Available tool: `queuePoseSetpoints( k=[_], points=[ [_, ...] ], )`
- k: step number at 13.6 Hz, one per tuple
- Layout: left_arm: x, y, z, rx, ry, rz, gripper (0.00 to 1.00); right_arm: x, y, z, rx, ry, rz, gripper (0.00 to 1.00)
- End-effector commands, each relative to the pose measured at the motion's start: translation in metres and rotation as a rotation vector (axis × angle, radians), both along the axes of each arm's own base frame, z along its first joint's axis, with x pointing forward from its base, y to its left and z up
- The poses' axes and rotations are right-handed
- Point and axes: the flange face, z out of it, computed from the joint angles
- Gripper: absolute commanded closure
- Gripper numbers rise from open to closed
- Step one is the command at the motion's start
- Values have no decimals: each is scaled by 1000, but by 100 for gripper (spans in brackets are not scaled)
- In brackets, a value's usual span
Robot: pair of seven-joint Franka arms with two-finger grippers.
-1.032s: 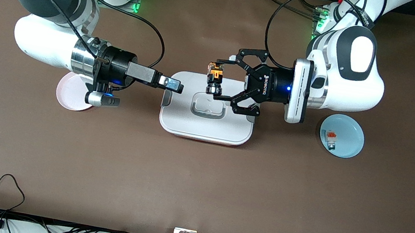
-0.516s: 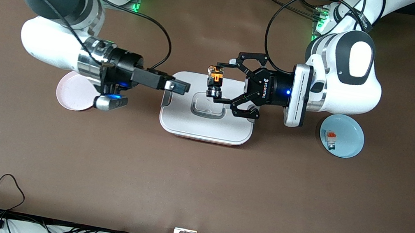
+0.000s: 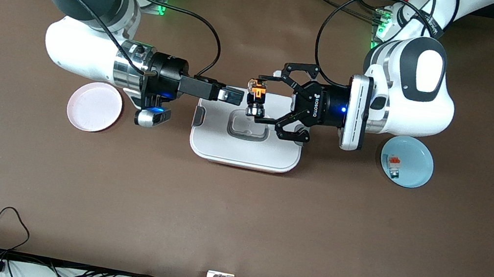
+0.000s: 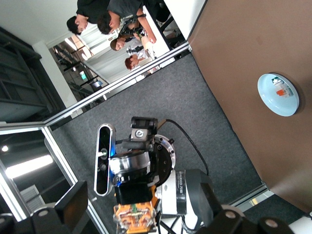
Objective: Transfer orange switch to right arm and place
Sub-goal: 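Carry the switch over the box toward the right gripper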
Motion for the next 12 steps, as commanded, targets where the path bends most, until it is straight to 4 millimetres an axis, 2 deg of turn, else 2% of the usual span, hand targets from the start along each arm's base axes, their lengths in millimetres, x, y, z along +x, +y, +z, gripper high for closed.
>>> queuePoseSetpoints(
  k=[1,7,8,9,12],
  points=[
    [3,1,5,-41,-23,6,100,-6,21,9,13,8,-15,0],
    [3,1,6,-41,-24,7,100,0,18,19,0,-28,-67,1],
    [3,1,7,-41,-26,6,100,-6,28,22,0,-32,-53,5],
    [3,1,7,-41,-26,6,100,-6,29,25,2,-39,-59,9],
    [3,2,7,-41,-26,7,100,-7,30,27,-1,-43,-67,11]
  ],
)
